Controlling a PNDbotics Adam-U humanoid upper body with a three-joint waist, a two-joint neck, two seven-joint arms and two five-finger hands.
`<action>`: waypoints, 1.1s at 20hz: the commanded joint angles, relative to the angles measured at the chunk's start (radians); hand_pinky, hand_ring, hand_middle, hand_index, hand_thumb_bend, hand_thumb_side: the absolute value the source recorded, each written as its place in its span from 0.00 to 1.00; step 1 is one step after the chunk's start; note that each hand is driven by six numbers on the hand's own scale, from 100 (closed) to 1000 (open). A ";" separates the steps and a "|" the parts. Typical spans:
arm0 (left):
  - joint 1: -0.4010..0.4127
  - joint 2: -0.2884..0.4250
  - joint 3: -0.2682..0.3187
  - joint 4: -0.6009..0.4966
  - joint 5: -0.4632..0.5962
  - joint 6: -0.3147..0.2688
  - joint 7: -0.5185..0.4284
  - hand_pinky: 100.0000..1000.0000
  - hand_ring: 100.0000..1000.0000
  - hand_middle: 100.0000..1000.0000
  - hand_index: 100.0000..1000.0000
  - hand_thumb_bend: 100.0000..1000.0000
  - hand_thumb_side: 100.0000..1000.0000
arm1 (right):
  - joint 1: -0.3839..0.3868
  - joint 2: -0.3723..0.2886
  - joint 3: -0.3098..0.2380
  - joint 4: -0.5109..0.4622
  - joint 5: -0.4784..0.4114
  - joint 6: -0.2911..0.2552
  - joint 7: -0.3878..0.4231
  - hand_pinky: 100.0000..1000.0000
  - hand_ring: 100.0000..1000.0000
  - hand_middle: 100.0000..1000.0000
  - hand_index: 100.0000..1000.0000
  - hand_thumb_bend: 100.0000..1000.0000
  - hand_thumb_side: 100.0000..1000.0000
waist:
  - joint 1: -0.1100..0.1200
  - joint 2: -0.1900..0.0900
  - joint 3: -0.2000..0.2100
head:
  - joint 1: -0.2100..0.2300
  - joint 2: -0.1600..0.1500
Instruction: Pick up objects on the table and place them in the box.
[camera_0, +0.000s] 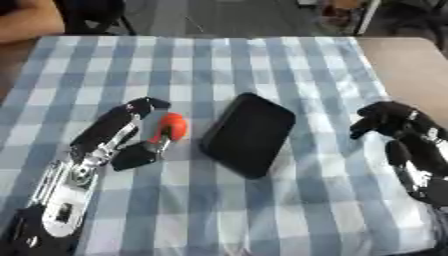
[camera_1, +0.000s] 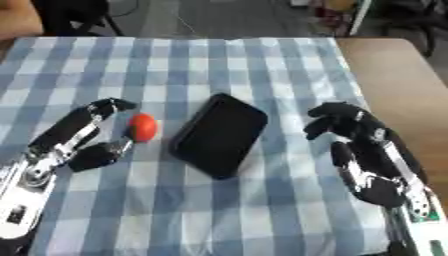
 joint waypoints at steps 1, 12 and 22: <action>-0.020 0.006 0.013 0.014 -0.031 0.001 0.036 0.86 0.82 0.82 0.91 0.00 0.66 | 0.001 -0.010 -0.002 -0.011 0.004 -0.295 0.289 0.57 0.65 0.74 0.89 0.00 0.33 | 0.001 -0.012 0.001 | -0.013 -0.001; -0.055 0.028 0.004 0.096 -0.044 -0.011 0.073 0.85 0.82 0.82 0.92 0.00 0.67 | 0.000 -0.009 0.001 -0.010 0.004 -0.295 0.289 0.57 0.65 0.74 0.89 0.00 0.33 | -0.001 -0.014 0.000 | -0.008 -0.001; -0.090 0.040 -0.012 0.131 -0.027 -0.028 0.072 0.86 0.82 0.82 0.92 0.00 0.66 | 0.001 -0.009 0.004 -0.009 0.005 -0.296 0.289 0.57 0.65 0.74 0.89 0.00 0.33 | -0.001 -0.016 0.000 | -0.005 0.000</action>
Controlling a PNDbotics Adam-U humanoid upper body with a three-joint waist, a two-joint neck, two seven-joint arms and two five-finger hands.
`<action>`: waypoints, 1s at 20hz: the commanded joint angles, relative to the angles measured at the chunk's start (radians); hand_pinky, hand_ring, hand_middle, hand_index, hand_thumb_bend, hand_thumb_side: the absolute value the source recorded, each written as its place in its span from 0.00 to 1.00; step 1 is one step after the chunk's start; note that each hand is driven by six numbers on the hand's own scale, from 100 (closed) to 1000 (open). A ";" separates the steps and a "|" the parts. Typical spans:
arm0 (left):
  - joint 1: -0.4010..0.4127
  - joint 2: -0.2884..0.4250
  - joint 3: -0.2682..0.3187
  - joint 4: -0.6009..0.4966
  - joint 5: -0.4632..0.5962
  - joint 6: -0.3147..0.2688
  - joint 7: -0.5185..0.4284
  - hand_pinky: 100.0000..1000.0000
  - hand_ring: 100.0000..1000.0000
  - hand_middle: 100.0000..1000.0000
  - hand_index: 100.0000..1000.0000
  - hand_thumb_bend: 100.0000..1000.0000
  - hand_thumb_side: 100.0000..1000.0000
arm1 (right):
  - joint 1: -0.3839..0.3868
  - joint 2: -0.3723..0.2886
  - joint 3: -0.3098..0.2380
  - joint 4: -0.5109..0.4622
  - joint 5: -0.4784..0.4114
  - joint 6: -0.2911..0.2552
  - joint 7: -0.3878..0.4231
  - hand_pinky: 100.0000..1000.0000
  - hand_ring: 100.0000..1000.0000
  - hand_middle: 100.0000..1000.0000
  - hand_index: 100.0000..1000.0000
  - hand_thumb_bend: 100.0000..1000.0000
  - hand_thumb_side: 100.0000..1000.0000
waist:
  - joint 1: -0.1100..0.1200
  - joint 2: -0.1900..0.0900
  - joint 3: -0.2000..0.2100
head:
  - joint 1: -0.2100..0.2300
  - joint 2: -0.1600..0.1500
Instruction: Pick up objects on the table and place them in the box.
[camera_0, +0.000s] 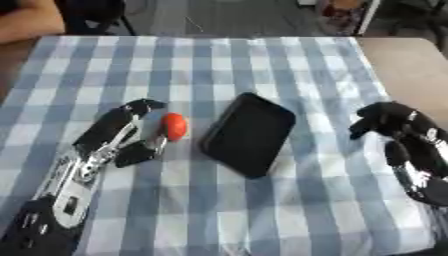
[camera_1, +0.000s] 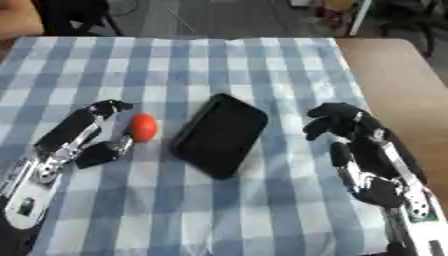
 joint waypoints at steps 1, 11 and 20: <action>-0.023 0.031 -0.007 -0.009 0.010 -0.009 -0.002 0.86 0.82 0.82 0.92 0.00 0.66 | 0.001 -0.009 -0.002 -0.010 0.004 -0.294 0.291 0.57 0.65 0.74 0.89 0.00 0.33 | 0.000 -0.015 0.000 | -0.005 0.000; -0.037 0.042 -0.022 0.003 0.008 -0.025 -0.005 0.86 0.82 0.82 0.92 0.00 0.65 | 0.001 -0.009 -0.001 -0.010 0.004 -0.293 0.291 0.57 0.65 0.74 0.89 0.00 0.33 | 0.001 -0.016 -0.003 | -0.003 0.000; -0.047 0.045 -0.035 0.027 -0.016 -0.047 0.000 0.87 0.83 0.82 0.93 0.00 0.64 | -0.001 -0.008 0.001 -0.010 0.004 -0.293 0.291 0.57 0.65 0.74 0.89 0.00 0.33 | 0.001 -0.013 -0.006 | -0.001 0.000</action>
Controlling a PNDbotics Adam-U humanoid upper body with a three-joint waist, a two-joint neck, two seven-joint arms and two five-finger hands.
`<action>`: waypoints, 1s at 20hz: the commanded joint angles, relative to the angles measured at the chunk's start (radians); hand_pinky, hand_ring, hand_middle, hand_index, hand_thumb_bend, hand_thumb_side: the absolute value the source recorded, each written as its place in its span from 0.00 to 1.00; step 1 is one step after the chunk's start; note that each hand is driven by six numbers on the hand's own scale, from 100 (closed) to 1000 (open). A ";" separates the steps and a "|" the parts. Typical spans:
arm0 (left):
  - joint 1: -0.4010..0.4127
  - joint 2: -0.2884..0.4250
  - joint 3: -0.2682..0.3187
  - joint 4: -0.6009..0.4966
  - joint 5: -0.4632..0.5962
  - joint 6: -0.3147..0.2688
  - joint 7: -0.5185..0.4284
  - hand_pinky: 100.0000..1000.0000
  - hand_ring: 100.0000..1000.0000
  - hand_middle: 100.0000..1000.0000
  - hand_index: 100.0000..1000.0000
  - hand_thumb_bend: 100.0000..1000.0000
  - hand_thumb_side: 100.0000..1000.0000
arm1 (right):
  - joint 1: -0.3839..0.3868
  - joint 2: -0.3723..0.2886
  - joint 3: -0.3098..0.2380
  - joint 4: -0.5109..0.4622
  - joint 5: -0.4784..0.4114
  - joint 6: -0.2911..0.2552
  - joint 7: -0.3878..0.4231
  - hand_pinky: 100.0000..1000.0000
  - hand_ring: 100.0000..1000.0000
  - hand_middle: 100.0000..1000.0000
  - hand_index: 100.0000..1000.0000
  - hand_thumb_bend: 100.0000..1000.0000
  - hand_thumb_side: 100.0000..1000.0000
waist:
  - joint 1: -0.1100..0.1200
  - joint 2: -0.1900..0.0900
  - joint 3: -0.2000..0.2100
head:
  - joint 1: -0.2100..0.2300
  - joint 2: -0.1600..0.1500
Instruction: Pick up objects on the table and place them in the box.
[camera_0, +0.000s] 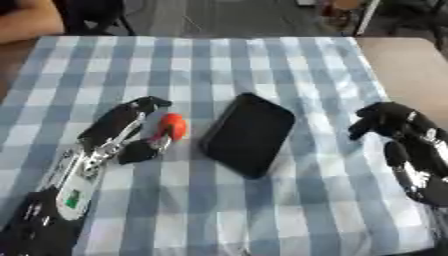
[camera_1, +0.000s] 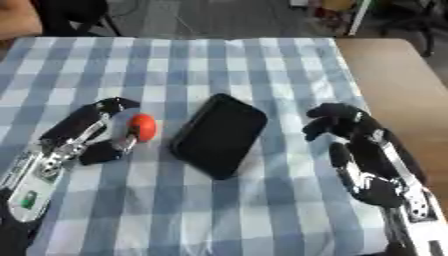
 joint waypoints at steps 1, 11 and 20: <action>-0.020 0.019 -0.003 -0.003 -0.010 -0.009 0.001 0.87 0.83 0.82 0.93 0.00 0.64 | -0.001 -0.008 0.000 -0.011 0.004 -0.293 0.291 0.57 0.65 0.74 0.89 0.00 0.33 | 0.001 -0.013 -0.002 | -0.002 0.000; -0.020 0.013 -0.003 0.006 -0.019 -0.011 0.001 0.87 0.83 0.82 0.93 0.00 0.65 | -0.002 -0.007 0.002 -0.011 0.005 -0.291 0.291 0.57 0.65 0.74 0.89 0.00 0.33 | 0.001 -0.012 -0.003 | -0.002 0.001; -0.019 0.014 -0.002 0.004 -0.017 -0.010 0.000 0.87 0.83 0.82 0.93 0.00 0.65 | -0.001 -0.007 0.001 -0.012 0.005 -0.291 0.291 0.57 0.65 0.74 0.89 0.00 0.33 | 0.002 -0.012 -0.003 | -0.003 0.001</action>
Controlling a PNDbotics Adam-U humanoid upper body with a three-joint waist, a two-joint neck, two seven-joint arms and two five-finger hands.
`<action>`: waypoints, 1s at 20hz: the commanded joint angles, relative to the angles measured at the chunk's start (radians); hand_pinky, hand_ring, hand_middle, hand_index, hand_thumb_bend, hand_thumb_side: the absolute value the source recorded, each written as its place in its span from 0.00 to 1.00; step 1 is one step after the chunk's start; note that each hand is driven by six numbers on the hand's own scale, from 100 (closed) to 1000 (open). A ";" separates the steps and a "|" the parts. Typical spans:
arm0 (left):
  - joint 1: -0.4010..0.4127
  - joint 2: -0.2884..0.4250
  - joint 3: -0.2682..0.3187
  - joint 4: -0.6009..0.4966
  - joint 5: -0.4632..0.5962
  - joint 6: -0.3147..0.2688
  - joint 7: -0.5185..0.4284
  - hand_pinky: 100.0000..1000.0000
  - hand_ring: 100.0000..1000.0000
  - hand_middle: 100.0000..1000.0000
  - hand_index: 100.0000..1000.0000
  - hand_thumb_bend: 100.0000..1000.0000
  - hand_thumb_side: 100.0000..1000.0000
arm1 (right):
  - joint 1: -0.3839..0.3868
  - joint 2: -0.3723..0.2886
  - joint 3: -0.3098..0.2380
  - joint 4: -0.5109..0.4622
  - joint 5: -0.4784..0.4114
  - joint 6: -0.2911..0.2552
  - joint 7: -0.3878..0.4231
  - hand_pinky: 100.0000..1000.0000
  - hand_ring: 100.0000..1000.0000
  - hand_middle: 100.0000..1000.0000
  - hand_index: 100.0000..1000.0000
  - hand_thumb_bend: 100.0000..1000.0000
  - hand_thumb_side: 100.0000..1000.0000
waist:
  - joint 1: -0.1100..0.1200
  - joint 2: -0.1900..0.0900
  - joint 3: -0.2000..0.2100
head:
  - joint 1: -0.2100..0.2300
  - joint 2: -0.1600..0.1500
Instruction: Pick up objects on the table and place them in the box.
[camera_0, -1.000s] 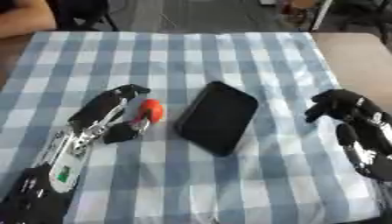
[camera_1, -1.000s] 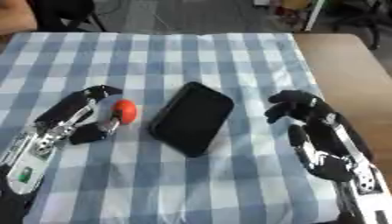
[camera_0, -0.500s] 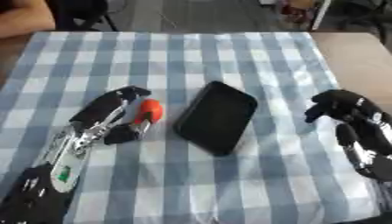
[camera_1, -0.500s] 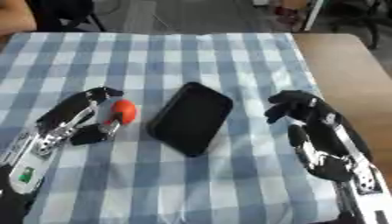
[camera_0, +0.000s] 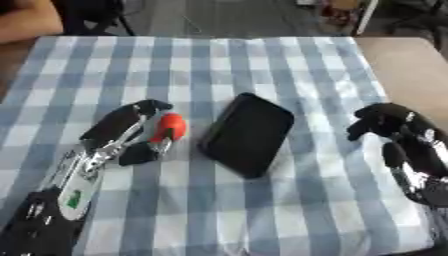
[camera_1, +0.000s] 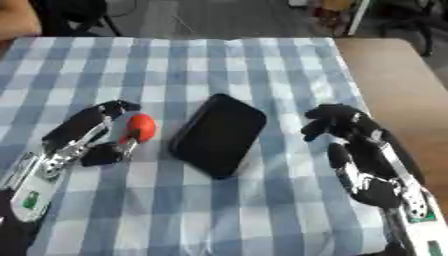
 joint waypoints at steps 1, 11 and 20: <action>-0.013 0.015 0.001 -0.014 -0.001 -0.003 -0.002 0.87 0.83 0.82 0.93 0.00 0.65 | -0.001 -0.007 -0.004 -0.012 0.002 -0.291 0.291 0.57 0.65 0.74 0.89 0.00 0.33 | 0.002 -0.012 -0.001 | -0.003 0.001; -0.009 0.011 -0.002 0.002 -0.020 -0.008 -0.005 0.87 0.83 0.82 0.93 0.00 0.66 | -0.002 -0.007 -0.005 -0.012 0.002 -0.292 0.291 0.57 0.65 0.74 0.89 0.00 0.33 | 0.000 -0.010 -0.002 | -0.002 0.001; -0.008 0.010 -0.004 0.010 -0.034 -0.014 0.000 0.87 0.83 0.82 0.93 0.00 0.66 | -0.003 -0.008 -0.004 -0.012 0.002 -0.295 0.291 0.57 0.65 0.74 0.89 0.00 0.33 | -0.001 -0.008 -0.001 | 0.000 0.001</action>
